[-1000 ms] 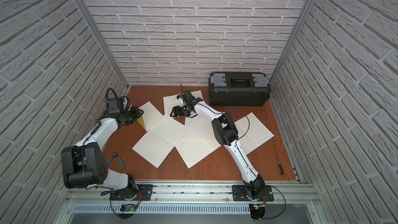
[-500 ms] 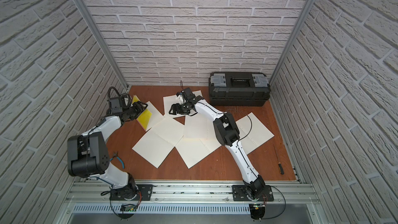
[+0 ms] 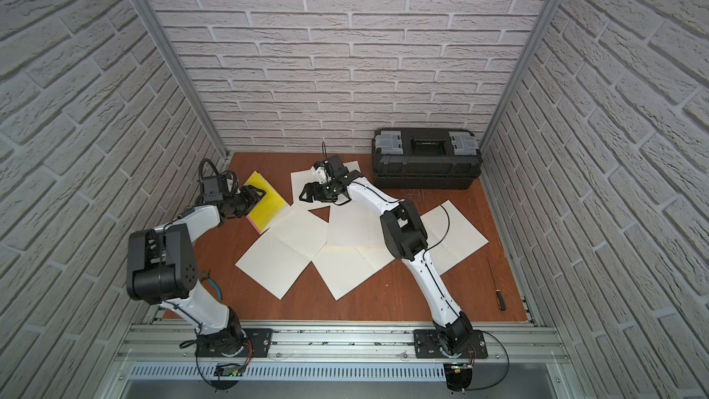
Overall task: Close the notebook
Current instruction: Close the notebook at the center of the board, then adjust the notebook at the center of the board.
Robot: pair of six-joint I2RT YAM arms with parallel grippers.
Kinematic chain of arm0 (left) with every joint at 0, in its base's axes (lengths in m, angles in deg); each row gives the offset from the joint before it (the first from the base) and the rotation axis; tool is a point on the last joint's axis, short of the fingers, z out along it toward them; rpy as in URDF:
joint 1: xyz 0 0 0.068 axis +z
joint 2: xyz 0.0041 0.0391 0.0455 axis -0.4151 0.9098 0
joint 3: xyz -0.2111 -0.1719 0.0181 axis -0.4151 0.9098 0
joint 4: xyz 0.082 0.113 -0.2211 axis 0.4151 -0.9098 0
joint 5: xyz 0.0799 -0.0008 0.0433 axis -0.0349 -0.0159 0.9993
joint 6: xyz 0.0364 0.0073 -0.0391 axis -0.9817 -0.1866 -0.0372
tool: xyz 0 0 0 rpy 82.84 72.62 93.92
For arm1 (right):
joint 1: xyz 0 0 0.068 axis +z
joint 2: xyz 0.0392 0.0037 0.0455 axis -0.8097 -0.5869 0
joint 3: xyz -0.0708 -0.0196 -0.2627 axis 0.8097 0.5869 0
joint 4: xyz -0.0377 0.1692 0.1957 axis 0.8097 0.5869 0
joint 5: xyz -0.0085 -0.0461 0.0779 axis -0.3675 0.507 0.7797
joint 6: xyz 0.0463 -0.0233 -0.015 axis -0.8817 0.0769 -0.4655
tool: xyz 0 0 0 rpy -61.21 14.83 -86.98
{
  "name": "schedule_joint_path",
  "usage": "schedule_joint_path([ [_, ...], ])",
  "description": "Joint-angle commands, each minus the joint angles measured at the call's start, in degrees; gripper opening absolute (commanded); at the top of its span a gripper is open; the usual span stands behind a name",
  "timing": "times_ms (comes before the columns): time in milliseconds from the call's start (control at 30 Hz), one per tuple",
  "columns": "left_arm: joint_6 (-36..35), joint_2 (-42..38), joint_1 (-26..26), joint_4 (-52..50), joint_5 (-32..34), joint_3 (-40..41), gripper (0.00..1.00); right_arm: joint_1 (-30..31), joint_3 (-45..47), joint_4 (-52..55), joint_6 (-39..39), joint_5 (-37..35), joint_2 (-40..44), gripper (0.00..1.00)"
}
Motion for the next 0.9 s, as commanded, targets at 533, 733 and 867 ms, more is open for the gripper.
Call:
schedule_joint_path([
  [533, -5.9, 12.6, -6.1, -23.2, 16.0, -14.2, 0.35, 0.6, -1.3, -7.8, -4.8, 5.3, -0.2, 0.63],
  [733, -5.9, 15.2, -8.0, -28.8, 20.4, -17.3, 0.38, 0.6, -2.0, -8.1, -5.1, 5.8, -1.2, 0.63],
  [867, -5.3, 13.7, -8.6, -28.9, 22.0, -16.0, 0.44, 0.6, -2.7, -8.4, -5.7, 6.4, -2.1, 0.62],
])
